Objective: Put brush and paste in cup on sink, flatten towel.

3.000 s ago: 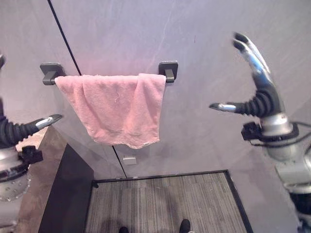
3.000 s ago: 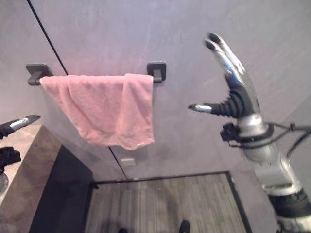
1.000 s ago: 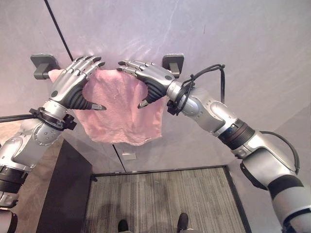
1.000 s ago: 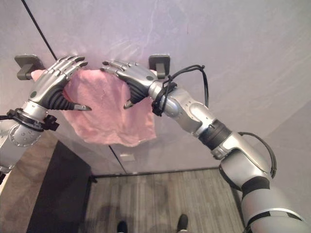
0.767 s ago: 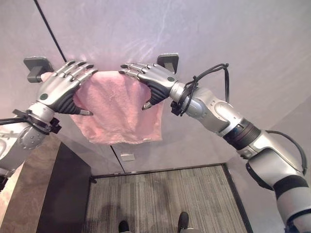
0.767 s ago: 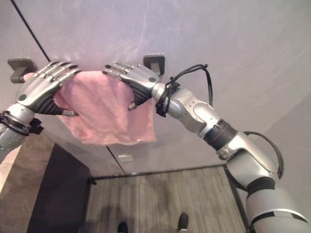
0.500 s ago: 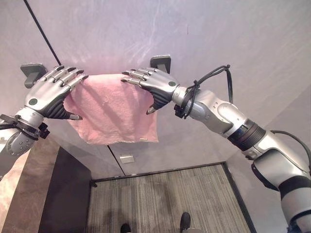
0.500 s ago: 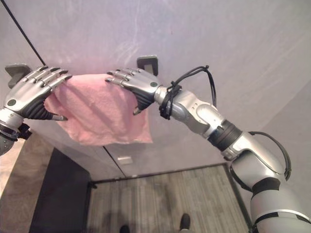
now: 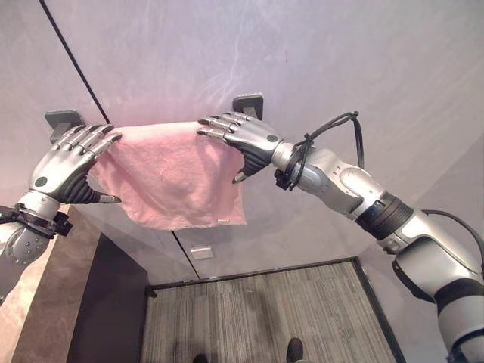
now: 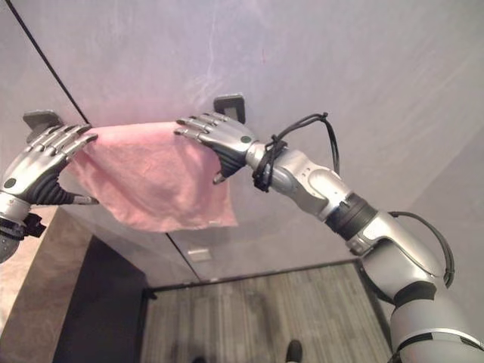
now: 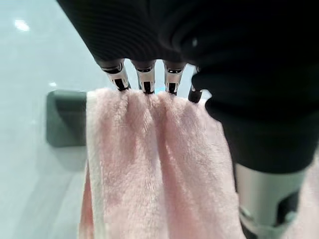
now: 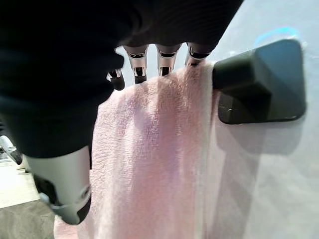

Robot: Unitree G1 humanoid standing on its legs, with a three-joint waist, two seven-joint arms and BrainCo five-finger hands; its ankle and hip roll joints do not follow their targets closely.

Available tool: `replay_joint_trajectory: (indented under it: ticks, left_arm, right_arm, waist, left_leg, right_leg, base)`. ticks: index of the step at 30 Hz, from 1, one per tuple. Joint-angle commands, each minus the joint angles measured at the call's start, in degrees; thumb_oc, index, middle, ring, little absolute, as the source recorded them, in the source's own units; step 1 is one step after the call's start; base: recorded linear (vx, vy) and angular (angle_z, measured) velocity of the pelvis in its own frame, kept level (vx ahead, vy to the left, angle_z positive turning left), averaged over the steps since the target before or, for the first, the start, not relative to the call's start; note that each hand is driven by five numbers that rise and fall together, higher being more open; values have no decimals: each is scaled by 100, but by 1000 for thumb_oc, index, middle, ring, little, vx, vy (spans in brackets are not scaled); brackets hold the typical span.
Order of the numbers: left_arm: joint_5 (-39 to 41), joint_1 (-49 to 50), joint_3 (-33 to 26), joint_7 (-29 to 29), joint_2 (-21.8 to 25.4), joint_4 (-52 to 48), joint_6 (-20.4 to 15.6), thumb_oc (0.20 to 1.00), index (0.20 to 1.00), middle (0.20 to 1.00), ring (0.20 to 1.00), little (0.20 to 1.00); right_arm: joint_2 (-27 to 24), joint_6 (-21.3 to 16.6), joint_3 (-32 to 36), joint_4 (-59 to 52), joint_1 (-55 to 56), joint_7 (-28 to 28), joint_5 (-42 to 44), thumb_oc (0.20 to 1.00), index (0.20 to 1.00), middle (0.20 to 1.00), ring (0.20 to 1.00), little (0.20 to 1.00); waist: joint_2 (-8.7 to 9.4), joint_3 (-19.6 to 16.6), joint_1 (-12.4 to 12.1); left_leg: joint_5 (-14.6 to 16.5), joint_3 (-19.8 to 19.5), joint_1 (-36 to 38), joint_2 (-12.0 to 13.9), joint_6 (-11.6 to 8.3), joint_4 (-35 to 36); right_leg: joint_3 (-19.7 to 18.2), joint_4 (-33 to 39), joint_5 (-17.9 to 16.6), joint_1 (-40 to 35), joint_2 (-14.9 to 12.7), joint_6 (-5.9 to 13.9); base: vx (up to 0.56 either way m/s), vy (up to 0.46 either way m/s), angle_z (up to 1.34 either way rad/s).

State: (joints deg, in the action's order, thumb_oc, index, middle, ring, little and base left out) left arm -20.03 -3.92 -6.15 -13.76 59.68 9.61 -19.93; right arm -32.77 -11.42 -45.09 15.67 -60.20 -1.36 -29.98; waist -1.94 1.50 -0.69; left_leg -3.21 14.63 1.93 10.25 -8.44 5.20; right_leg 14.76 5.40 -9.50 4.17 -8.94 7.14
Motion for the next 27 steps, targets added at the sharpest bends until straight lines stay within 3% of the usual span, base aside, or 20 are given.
replay_joint_trajectory:
  ticks: [1,11,18,20,24,27]
  left_arm:
    - [602,283,-134,262,0,1365,693,1000,1000,1000,1000,1000]
    - [1868,-250,-77,36,-860,1607,636,1000,1000,1000,1000,1000]
    - [1922,-383,56,-59,-1050,1477,567,1000,1000,1000,1000,1000]
    - [2049,-459,113,-148,-1176,1540,511,1000,1000,1000,1000,1000]
    - [2453,-533,178,-267,-1529,1629,385,1000,1000,1000,1000,1000]
    - [3057,-601,132,-311,-1872,1719,260,1000,1000,1000,1000,1000]
  right_arm:
    - [-489,285,171,585,68,-114,71,1000,1000,1000,1000,1000]
    - [-370,451,242,1005,53,-1,-2,1000,1000,1000,1000,1000]
    - [-213,400,502,804,258,223,329,1000,1000,1000,1000,1000]
    - [26,385,751,780,467,419,798,1000,1000,1000,1000,1000]
    - [779,243,1492,698,1037,799,2601,1000,1000,1000,1000,1000]
    - [1158,188,1676,701,1231,893,3178,1000,1000,1000,1000,1000]
  waist:
    - [440,462,-177]
    - [464,573,-157]
    - [457,558,-144]
    - [445,521,-144]
    - [408,463,-132]
    - [397,391,-120]
  left_leg:
    - [51,-256,-42,-287,247,-20]
    - [-10,-324,-258,-315,249,-20]
    - [17,-349,-231,-319,271,-20]
    - [31,-352,-197,-316,279,-20]
    - [42,-344,-113,-315,286,-20]
    - [47,-320,-93,-306,280,-20]
  right_leg:
    - [47,-40,184,-511,-533,589]
    - [49,-40,91,-345,-566,586]
    - [82,-40,119,-412,-574,578]
    - [93,-40,139,-454,-574,573]
    - [98,-40,175,-541,-574,547]
    - [114,-40,185,-566,-583,531]
  base:
    - [0,0,0]
    - [-3,1,0]
    - [0,0,0]
    - [0,0,0]
    - [0,0,0]
    - [0,0,0]
